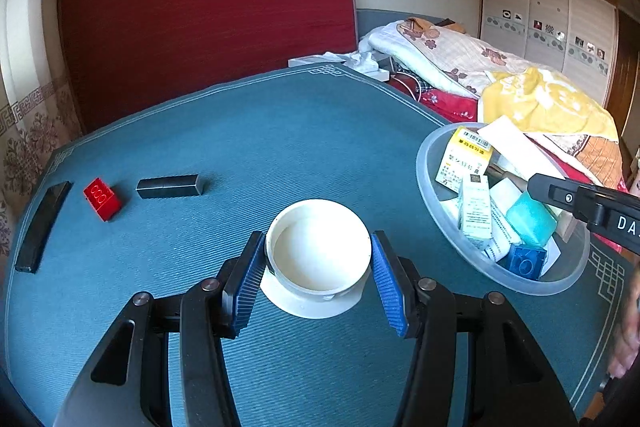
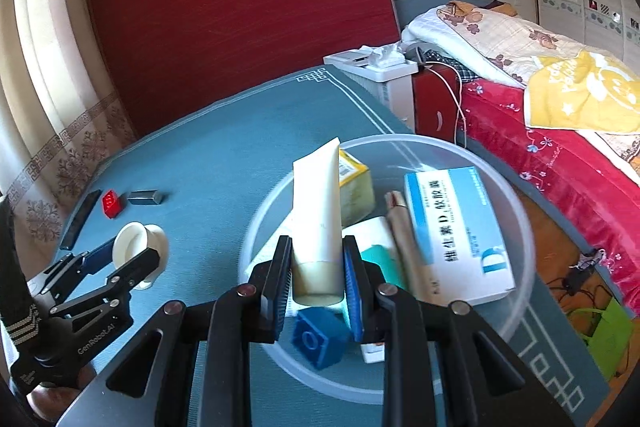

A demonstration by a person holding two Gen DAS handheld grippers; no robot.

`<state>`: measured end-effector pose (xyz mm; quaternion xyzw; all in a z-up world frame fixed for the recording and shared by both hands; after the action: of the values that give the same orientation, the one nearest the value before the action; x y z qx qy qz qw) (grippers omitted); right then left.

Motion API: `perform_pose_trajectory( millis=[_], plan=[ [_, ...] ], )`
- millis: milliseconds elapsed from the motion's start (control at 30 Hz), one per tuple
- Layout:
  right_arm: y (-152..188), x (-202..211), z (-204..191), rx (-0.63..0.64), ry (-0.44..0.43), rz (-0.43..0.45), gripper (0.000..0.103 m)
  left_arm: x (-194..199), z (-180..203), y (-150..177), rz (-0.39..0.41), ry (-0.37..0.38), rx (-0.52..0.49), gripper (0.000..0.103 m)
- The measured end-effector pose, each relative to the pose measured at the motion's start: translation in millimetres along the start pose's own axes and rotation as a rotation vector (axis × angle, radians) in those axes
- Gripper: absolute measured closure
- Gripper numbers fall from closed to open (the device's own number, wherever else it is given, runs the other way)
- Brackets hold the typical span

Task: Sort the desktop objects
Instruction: 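Lift and carry the white cup and white tube over the clear basin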

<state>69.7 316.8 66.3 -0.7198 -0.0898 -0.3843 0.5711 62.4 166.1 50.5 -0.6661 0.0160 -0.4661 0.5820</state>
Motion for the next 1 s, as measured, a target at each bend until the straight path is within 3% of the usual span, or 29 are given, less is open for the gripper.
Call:
perform_pose_trajectory(
  millis=[433, 1000],
  plan=[
    [-6.6, -1.5, 23.3, 0.023, 0.037, 0.014, 0.076, -7.1, 25.5, -14.6, 0.002, 0.019, -0.039, 0.047],
    [-4.6, -12.6, 51.3, 0.001, 0.042, -0.010, 0.076, -26.9, 60.3, -43.8, -0.012, 0.306, 0.036, 0.047]
  ],
)
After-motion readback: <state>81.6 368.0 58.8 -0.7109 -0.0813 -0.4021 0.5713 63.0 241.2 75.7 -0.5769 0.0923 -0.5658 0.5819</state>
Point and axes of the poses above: each gripper's, at about its wrist camera, not at the fingertips, and x roughly against the way its jaws point, z to its right, y to its underside, the point moved 2 cm from there along -x, roughly the way its jaws point, and after that the axes turned 15 degrees about y, right-handed, at the moved point
